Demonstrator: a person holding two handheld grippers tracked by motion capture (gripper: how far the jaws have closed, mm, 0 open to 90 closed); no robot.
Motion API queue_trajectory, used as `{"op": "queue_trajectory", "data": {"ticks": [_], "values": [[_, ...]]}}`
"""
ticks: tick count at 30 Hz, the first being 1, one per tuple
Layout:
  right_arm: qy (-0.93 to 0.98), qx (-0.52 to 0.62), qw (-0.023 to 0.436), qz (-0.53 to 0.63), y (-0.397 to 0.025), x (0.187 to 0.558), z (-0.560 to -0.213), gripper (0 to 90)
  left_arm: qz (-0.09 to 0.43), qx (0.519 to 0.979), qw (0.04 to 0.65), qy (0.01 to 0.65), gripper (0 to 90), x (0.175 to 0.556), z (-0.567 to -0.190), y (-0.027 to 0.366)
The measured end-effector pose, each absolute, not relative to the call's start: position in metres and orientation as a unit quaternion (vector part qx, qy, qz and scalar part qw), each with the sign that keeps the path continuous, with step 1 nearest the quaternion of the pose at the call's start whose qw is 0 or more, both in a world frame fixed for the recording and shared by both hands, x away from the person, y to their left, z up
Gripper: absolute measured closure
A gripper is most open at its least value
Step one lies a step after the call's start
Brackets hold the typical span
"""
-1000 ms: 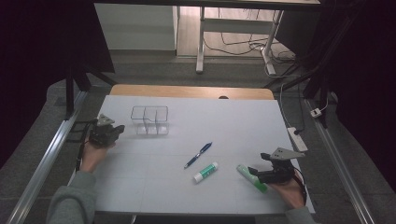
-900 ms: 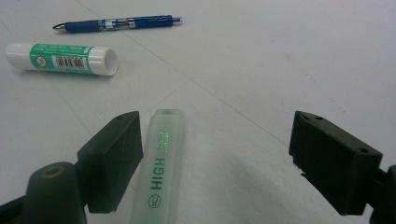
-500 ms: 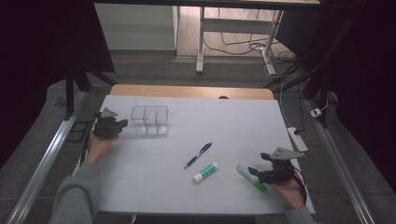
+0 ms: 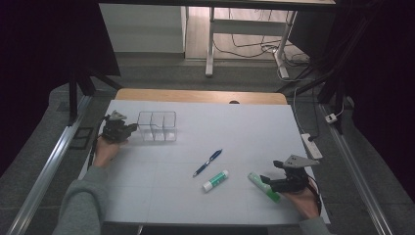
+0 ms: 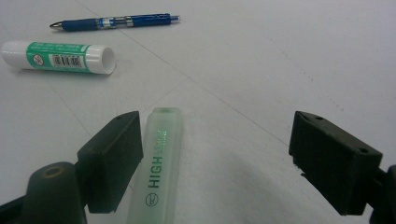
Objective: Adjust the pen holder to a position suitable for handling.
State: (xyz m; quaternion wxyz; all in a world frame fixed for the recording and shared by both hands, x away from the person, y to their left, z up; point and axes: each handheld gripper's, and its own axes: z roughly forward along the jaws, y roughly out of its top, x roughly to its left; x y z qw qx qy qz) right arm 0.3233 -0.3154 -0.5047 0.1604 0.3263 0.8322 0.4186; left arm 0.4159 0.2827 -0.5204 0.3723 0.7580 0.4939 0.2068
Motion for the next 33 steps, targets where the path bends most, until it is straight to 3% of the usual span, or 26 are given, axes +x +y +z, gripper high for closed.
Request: {"op": "queue_trajectory", "data": {"ticks": [33], "values": [[0.829,0.33,0.165,0.42,-0.32,0.32,-0.503,17.3,0.193,0.765,0.381,0.483,88.7,0.424,-0.52,0.272]]}}
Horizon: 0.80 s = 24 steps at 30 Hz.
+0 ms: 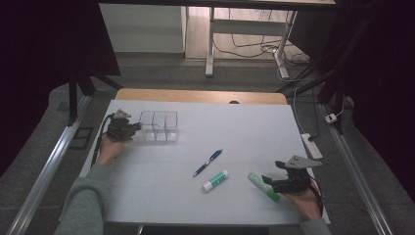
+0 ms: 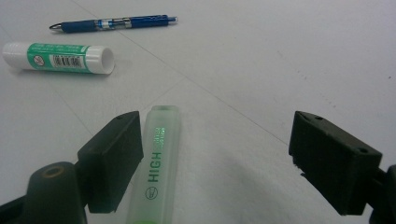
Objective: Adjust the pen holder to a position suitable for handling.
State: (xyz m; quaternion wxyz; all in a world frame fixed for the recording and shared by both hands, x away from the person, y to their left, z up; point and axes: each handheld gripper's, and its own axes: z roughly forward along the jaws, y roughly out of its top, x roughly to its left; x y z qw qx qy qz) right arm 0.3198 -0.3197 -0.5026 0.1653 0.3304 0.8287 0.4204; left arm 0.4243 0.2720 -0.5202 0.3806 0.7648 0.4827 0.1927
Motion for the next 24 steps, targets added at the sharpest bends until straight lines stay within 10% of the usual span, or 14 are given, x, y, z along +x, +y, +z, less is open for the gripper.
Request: {"op": "queue_trajectory", "data": {"ticks": [24], "values": [[0.824,0.33,0.157,0.433,-0.317,0.319,-0.5,17.9,0.18,0.781,0.383,0.459,88.7,0.429,-0.517,0.242]]}}
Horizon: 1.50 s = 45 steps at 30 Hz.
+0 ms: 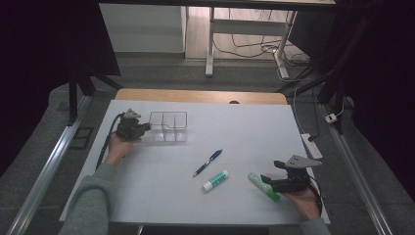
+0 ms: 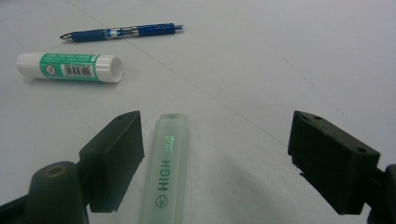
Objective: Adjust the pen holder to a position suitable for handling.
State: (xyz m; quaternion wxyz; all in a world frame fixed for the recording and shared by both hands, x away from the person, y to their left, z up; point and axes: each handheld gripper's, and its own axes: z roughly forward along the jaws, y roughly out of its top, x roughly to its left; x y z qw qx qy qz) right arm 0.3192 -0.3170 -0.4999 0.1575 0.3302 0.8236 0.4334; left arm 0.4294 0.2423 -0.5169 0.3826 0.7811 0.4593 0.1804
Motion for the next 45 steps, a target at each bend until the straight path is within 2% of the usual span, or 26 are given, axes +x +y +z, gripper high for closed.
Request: {"op": "queue_trajectory", "data": {"ticks": [45], "values": [[0.829,0.332,0.157,0.422,-0.318,0.321,-0.503,17.9,0.141,0.806,0.394,0.418,88.6,0.447,-0.517,0.172]]}}
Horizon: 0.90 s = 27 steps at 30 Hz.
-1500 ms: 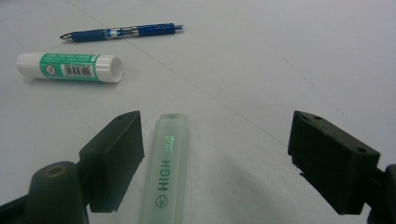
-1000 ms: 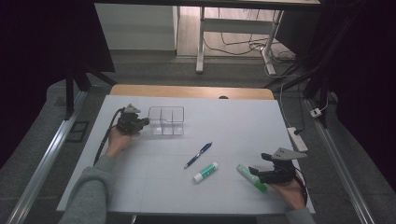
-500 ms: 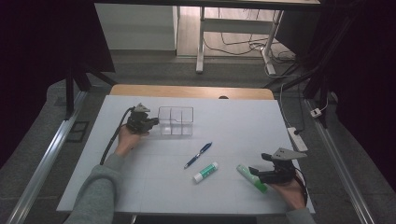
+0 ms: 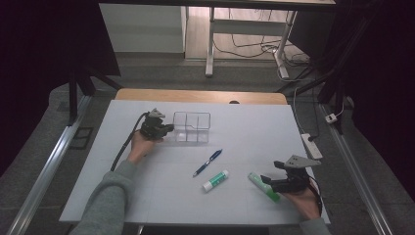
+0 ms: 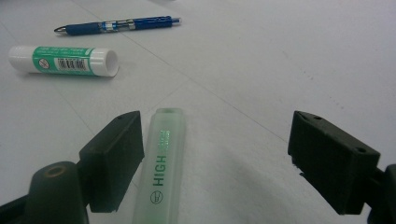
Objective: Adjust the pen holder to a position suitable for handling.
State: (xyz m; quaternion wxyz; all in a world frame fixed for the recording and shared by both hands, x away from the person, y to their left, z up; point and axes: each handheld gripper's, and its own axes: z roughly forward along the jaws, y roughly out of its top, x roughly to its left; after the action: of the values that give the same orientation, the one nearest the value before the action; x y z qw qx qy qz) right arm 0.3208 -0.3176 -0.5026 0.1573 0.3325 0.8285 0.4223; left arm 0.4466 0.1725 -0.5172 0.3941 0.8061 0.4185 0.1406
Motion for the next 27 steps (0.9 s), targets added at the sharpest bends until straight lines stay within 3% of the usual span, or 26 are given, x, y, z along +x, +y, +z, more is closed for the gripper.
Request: {"op": "queue_trajectory", "data": {"ticks": [27], "values": [[0.83,0.336,0.155,0.417,-0.319,0.322,-0.504,18.0,0.127,0.82,0.394,0.397,88.6,0.449,-0.518,0.144]]}}
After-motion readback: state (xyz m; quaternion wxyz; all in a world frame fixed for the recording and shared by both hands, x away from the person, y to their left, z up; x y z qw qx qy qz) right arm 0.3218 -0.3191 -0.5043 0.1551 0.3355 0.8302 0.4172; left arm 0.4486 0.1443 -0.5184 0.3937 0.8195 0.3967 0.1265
